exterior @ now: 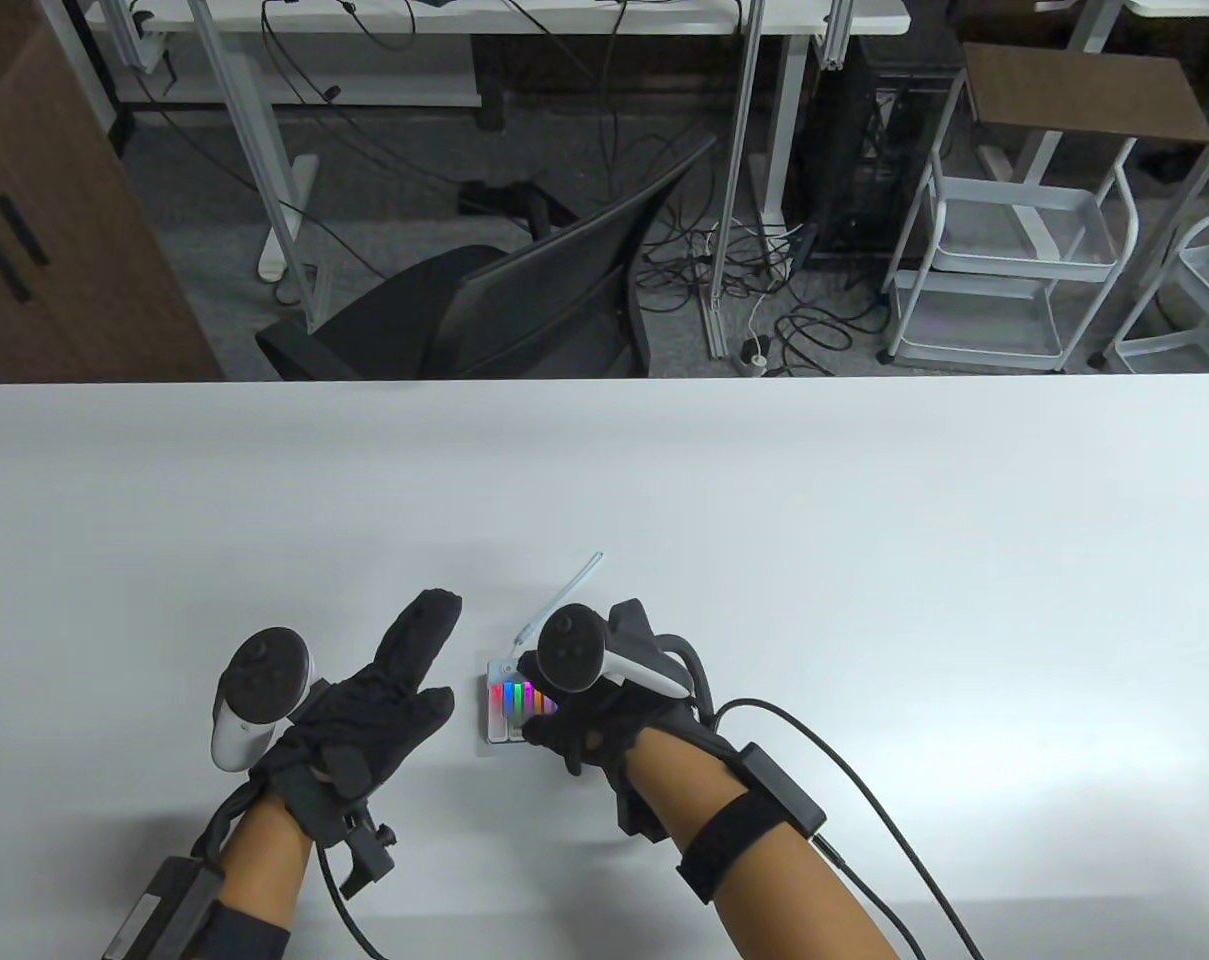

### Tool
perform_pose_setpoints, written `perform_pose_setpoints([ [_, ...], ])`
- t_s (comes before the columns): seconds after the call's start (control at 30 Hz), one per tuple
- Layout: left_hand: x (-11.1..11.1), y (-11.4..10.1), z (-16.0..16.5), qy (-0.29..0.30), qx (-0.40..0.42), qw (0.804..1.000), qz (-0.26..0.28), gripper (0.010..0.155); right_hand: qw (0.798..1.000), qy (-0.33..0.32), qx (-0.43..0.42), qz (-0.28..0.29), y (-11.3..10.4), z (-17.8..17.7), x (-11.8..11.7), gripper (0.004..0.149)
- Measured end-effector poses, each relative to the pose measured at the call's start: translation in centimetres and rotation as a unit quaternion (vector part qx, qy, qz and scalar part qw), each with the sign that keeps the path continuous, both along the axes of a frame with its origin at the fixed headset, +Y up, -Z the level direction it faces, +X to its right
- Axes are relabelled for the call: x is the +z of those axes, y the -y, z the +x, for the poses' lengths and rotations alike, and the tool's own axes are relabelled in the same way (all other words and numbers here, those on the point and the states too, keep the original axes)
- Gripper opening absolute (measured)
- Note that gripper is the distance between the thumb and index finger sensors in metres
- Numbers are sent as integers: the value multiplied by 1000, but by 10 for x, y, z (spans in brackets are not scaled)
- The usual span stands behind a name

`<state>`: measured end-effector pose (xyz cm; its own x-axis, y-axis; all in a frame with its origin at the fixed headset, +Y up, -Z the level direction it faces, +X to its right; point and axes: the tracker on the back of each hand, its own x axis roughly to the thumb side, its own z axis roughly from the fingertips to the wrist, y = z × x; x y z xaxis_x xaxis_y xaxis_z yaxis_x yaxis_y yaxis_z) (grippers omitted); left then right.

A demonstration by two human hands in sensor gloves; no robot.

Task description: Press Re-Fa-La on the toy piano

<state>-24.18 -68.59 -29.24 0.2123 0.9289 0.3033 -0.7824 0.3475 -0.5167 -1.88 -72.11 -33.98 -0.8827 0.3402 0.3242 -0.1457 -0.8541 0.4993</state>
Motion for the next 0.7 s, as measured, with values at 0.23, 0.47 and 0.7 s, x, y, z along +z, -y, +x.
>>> perform_pose_setpoints([
  [0.23,0,0,0,0,-1,1000,-1,91,1000,0,4,-6,4,-8,-5,72],
  [0.47,0,-1,0,0,1,1000,0,90,1000,0,11,-13,7,-14,-8,72],
  [0.7,0,-1,0,-1,1,1000,0,91,1000,-4,23,-20,12,-19,-9,72],
])
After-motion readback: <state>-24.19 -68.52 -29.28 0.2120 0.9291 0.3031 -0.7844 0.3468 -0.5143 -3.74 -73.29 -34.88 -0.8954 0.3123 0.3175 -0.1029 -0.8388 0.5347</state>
